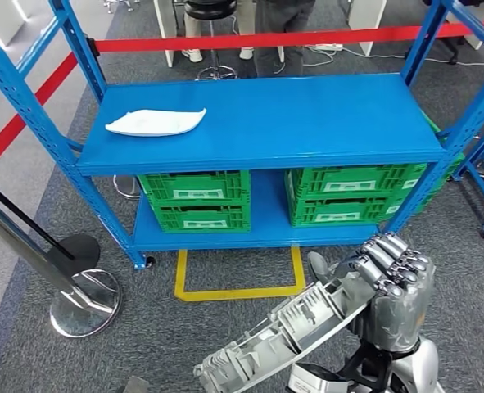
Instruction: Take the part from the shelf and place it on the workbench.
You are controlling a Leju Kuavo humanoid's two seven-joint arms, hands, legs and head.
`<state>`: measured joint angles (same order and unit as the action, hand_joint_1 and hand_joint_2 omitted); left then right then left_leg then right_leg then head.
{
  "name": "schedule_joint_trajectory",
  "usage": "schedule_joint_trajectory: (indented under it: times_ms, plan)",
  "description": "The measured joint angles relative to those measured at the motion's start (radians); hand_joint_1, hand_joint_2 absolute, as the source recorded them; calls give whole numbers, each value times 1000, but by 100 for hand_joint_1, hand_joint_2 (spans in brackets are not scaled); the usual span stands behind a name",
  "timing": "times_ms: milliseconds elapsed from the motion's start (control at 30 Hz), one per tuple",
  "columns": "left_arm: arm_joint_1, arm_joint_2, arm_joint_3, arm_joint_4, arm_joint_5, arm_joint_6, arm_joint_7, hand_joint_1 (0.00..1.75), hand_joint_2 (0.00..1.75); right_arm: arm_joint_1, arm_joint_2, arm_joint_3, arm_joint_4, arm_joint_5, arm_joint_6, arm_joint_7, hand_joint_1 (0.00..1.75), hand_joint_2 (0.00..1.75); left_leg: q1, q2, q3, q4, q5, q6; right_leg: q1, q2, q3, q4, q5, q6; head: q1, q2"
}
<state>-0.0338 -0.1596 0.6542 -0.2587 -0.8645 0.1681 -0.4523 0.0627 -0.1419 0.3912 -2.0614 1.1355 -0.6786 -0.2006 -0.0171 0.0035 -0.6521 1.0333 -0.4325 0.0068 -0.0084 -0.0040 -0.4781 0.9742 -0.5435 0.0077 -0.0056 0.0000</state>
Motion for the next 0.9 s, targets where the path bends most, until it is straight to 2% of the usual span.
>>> schedule_joint_trajectory:
  times_ms: [33, 100, 133, 167, 200, 267, 333, 367, 433, 467, 500, 533, 600, 633, 667, 700, 733, 767, 800, 833, 867, 900]
  plan:
    - [2, 0, 0, 1, 0, 0, 0, 0, 175, 3, 2, -3, 0, -3, 0, -1, 175, 175, 3, -1, -11, 42, -48, -6, -1, -1, -8, 0, 9, -7, -1, 0]
    - [4, 0, 0, 1, 0, 0, 0, 0, 175, 9, 6, -10, 0, -8, 0, -6, 175, 175, 7, -1, -34, 162, -144, -14, 1, -3, -28, 2, 30, -14, -4, 0]
    - [3, 0, 0, 1, 0, 0, 0, 0, 175, 13, 8, -14, 0, -10, 0, -8, 175, 175, 9, -1, -38, 210, -161, -16, 2, -3, -40, 4, 40, -14, -4, 0]
    - [3, 0, 0, 1, 0, -1, 0, 0, 175, 15, 10, -17, -1, -11, 0, -10, 175, 175, 10, -1, -31, 235, -156, -15, 3, -4, -54, 8, 49, -14, -4, 0]
    - [3, 0, 0, 2, 0, -1, 0, 0, 175, 18, 11, -21, -2, -13, 0, -13, 175, 175, 10, -1, -10, 228, -131, -13, 4, -3, -70, 12, 58, -14, -4, 0]
    - [3, 1, 0, 2, 0, -1, 0, 0, 175, 23, 14, -30, -6, -17, 0, -18, 175, 175, 9, -3, 73, 127, -83, -4, 5, -2, -96, 22, 72, -11, -4, 0]
    - [1, 2, 0, 2, 0, -1, 0, 0, 175, 27, 18, -40, -11, -22, 0, -24, 175, 175, 5, -5, 153, 3, -77, 8, 6, -2, -111, 27, 85, -3, -4, 0]
    - [-1, 3, 0, 2, 0, 0, 0, 0, 175, 28, 20, -44, -14, -25, 0, -26, 175, 175, 2, -6, 171, -31, -84, 12, 6, -3, -116, 28, 93, 2, -4, 0]
    - [-2, 3, 0, 2, 0, 0, 0, 0, 175, 31, 22, -53, -19, -30, 0, -34, 175, 175, 2, -5, 172, -54, -82, 19, 5, -3, -127, 30, 105, 14, -4, 0]
    - [-1, 3, 0, 2, 0, 0, 0, 0, 175, 33, 23, -58, -22, -33, 0, -37, 175, 175, 3, -3, 166, -60, -75, 24, 5, -2, -136, 36, 98, 19, -3, 0]
    - [-1, 3, 0, 2, 1, 0, 0, 0, 175, 35, 24, -63, -24, -34, 0, -39, 175, 175, 5, -1, 159, -65, -66, 30, 5, -1, -148, 56, 74, 23, -2, 0]
    - [-1, 2, 0, 2, 1, 0, 0, 0, 175, 37, 24, -67, -25, -35, 0, -40, 175, 175, 6, 1, 149, -68, -56, 37, 4, 1, -163, 94, 36, 27, 0, 0]
    - [-2, 1, 0, 2, 1, 0, 0, 0, 175, 41, 25, -73, -25, -36, 0, -44, 175, 175, 4, 3, 126, -67, -37, 43, 2, 2, -197, 214, -53, 33, 1, 0]
    - [-1, 1, 0, 2, 1, 0, 0, 0, 175, 43, 26, -77, -25, -36, 0, -48, 175, 175, 3, 4, 113, -66, -27, 43, 1, 2, -207, 269, -76, 36, 1, 0]
    - [-1, 1, 0, 2, 1, 0, 0, 0, 175, 46, 28, -82, -25, -37, 0, -53, 175, 175, 3, 4, 100, -66, -17, 42, 0, 2, -205, 301, -76, 39, 1, 0]
    - [-1, 1, 0, 2, 2, 0, 0, 0, 175, 48, 30, -87, -26, -39, 0, -58, 175, 175, 2, 5, 87, -64, -8, 40, -2, 2, -189, 300, -55, 41, 1, 0]
    - [-1, 1, 0, 2, 2, 0, 0, 0, 175, 49, 32, -93, -28, -40, 0, -63, 175, 175, 2, 5, 74, -63, 1, 37, -5, 2, -156, 266, -24, 43, 1, 0]
    - [-1, 1, 0, 2, 2, 0, 0, 0, 175, 49, 35, -98, -31, -42, 0, -66, 175, 175, 2, 5, 62, -60, 9, 34, -8, 1, -109, 204, 1, 45, 1, 0]
    - [-1, 1, 0, 2, 2, 0, 0, 0, 175, 50, 37, -103, -35, -43, 0, -70, 175, 175, 1, 5, 51, -56, 17, 29, -9, 2, -55, 128, 11, 46, 1, 0]
    - [-1, 2, 0, 2, 2, 0, -1, 0, 175, 50, 40, -107, -39, -45, 0, -73, 175, 175, -1, 5, 42, -53, 25, 24, -10, 3, -11, 61, 10, 44, 0, 0]
    - [-1, 2, 0, 2, 2, 0, -1, 0, 175, 52, 43, -111, -43, -46, 0, -76, 175, 175, -2, 5, 35, -50, 34, 20, -9, 4, 17, 16, 3, 42, 0, 0]
    - [-1, 3, 0, 2, 2, 0, -2, 0, 175, 54, 45, -115, -45, -47, 0, -78, 175, 175, -2, 5, 30, -49, 42, 16, -6, 5, 28, -6, -2, 38, 0, 0]
